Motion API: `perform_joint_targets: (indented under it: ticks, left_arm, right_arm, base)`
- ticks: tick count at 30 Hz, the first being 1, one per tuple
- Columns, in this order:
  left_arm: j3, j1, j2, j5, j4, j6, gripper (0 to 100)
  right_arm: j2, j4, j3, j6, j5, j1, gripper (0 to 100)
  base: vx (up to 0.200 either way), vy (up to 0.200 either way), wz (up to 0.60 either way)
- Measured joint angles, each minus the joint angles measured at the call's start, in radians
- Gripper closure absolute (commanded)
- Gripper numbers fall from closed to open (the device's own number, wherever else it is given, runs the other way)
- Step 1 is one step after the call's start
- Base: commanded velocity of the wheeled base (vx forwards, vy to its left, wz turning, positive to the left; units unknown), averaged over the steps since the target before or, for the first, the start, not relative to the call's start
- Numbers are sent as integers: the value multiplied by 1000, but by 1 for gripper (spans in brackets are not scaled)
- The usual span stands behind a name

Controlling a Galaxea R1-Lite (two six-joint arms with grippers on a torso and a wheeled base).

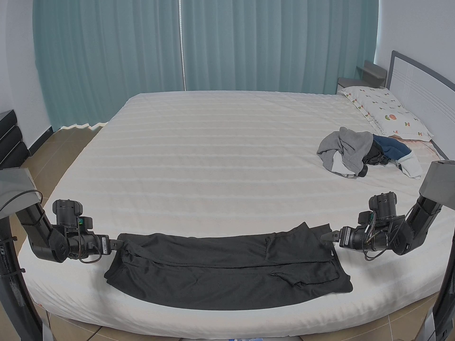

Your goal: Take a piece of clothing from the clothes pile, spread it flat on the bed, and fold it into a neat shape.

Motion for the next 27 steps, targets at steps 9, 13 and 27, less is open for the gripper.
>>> perform_joint_targets:
  ticks: [9, 13, 27]
  left_arm:
    - [-82, 12, -26, -41, 51, -242, 0]
    - [-156, 4, -35, -73, 164, -367, 0]
    - [-332, -61, 51, -124, 279, -573, 0]
  right_arm:
    - [0, -19, -47, 250, 1, 30, 0]
    - [27, -83, -53, 326, 3, 42, 0]
    - [132, -271, -15, 437, 5, 47, 0]
  base:
    - [0, 0, 0]
    - [0, 0, 0]
    - [0, 0, 0]
